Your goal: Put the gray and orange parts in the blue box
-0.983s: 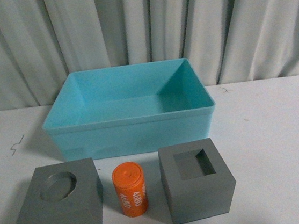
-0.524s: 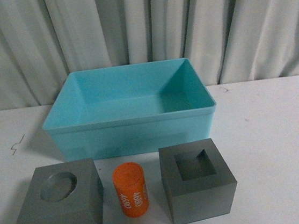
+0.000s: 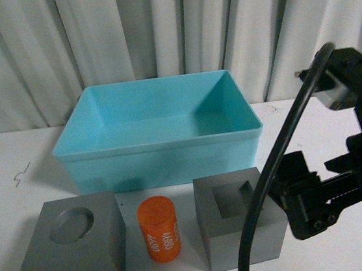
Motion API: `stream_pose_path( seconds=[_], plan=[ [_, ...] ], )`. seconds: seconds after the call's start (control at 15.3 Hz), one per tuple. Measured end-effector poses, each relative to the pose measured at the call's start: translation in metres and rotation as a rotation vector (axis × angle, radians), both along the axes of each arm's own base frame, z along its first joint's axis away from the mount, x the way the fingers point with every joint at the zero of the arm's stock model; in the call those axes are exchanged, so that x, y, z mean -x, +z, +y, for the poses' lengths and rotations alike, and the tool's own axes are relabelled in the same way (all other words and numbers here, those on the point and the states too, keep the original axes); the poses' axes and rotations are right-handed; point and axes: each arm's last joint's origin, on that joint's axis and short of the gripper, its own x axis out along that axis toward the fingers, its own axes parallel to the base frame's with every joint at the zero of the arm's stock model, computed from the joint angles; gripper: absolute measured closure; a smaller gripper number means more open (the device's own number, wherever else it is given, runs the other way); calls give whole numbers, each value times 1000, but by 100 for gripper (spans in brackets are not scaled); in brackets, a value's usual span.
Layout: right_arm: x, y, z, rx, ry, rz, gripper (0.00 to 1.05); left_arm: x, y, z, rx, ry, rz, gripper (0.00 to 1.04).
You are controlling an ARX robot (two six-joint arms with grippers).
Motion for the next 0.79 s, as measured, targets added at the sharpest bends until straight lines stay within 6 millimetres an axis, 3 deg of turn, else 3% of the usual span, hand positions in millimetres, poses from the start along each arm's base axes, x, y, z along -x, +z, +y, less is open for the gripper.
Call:
stream_pose_path(
  seconds=[0.26, 0.79],
  plan=[
    [-6, -14, 18, 1, -33, 47, 6, 0, 0, 0, 0, 0, 0, 7],
    [-27, -37, 25, -37, -118, 130, 6, 0, 0, 0, 0, 0, 0, 7]
  ],
)
